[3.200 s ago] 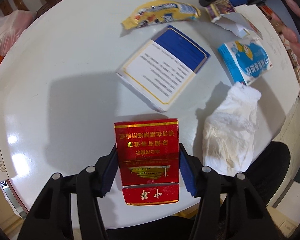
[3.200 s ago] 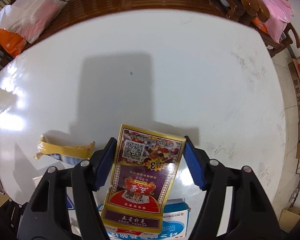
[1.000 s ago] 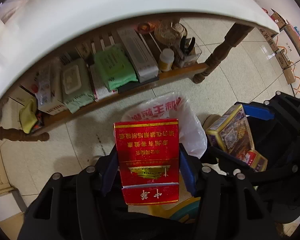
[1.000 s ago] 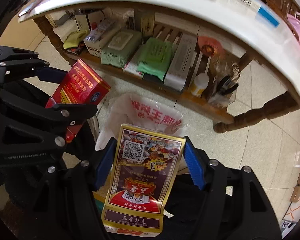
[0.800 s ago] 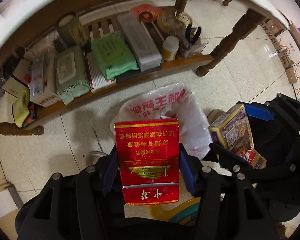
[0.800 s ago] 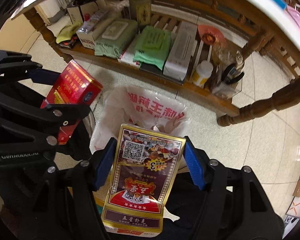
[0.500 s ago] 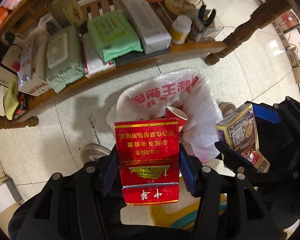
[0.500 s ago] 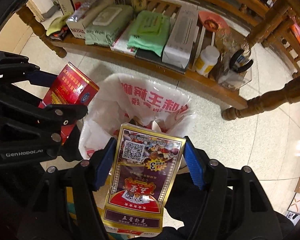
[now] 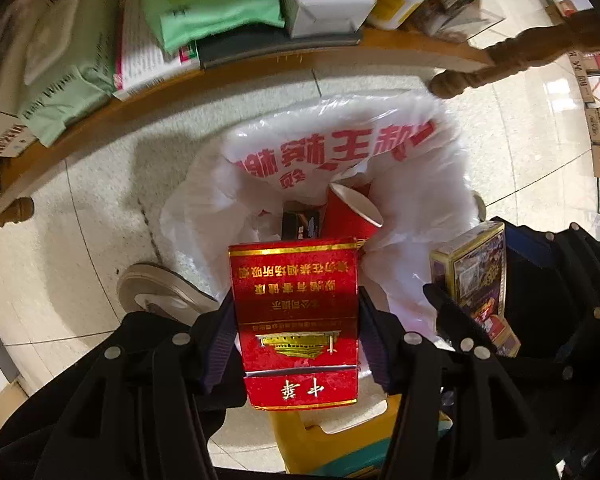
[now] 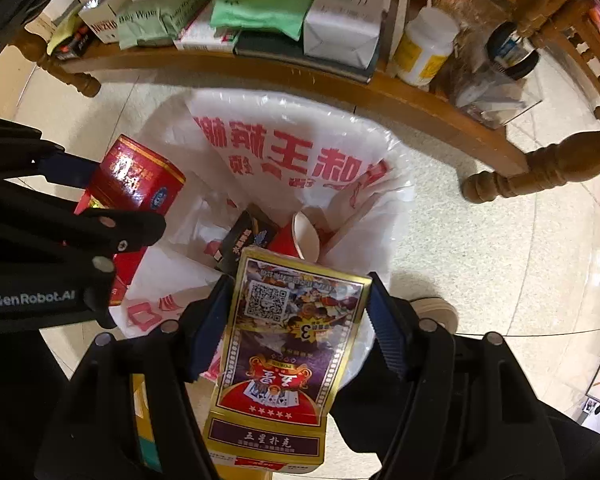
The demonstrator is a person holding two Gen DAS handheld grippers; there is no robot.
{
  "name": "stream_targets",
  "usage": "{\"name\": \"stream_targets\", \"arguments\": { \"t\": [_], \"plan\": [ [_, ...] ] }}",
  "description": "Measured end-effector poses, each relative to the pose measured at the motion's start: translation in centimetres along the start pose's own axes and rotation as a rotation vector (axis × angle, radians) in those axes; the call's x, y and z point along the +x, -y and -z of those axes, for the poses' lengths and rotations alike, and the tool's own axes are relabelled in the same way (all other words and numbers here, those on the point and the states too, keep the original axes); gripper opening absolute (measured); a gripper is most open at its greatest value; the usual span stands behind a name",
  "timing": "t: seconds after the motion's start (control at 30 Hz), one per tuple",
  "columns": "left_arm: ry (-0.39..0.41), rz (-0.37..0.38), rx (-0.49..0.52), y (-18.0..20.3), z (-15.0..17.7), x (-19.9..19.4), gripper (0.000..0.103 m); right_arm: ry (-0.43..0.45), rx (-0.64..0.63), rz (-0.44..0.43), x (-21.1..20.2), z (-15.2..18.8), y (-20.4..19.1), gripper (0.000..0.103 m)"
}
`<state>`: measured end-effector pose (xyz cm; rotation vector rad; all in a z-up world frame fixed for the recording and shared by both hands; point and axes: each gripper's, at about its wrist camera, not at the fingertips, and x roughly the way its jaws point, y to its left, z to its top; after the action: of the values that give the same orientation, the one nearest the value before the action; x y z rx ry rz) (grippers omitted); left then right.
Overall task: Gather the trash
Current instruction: 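Lower both held boxes into the white trash bag, then open both grippers to drop the red pack and gold box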
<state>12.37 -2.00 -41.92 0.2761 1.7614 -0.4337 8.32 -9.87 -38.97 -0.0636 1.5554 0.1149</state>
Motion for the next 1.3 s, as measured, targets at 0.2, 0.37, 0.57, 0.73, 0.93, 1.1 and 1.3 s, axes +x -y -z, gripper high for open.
{"name": "stream_targets", "arguments": {
  "t": [0.2, 0.37, 0.57, 0.73, 0.93, 1.1, 1.3],
  "plan": [
    [-0.047, 0.006, -0.002, -0.1, -1.0, 2.2, 0.055, -0.056, 0.026, -0.031, 2.4, -0.4, 0.4, 0.065],
    [-0.071, 0.019, -0.024, -0.5, -1.5, 3.4, 0.055, -0.089, 0.062, -0.051, 4.0, -0.6, 0.9, 0.065],
    [-0.078, 0.018, -0.004, 0.2, -1.6, 3.9, 0.055, -0.088, 0.059, -0.062, 4.4, -1.1, 0.8, 0.066],
    [-0.081, 0.017, -0.011, 0.2, -1.7, 4.0, 0.063, -0.079, 0.046, -0.06, 4.5, -1.2, 0.4, 0.066],
    [-0.048, -0.027, -0.001, 0.3, -1.7, 3.5, 0.078, -0.069, 0.061, -0.061, 4.5, -1.3, 0.5, 0.081],
    [-0.05, -0.018, -0.007, 0.2, -1.8, 3.4, 0.078, -0.063, 0.066, -0.064, 4.3, -1.4, 0.6, 0.081],
    [-0.046, -0.023, -0.007, 0.2, -1.7, 3.5, 0.078, -0.063, 0.065, -0.059, 4.4, -1.5, 0.5, 0.081]
  ]
}}
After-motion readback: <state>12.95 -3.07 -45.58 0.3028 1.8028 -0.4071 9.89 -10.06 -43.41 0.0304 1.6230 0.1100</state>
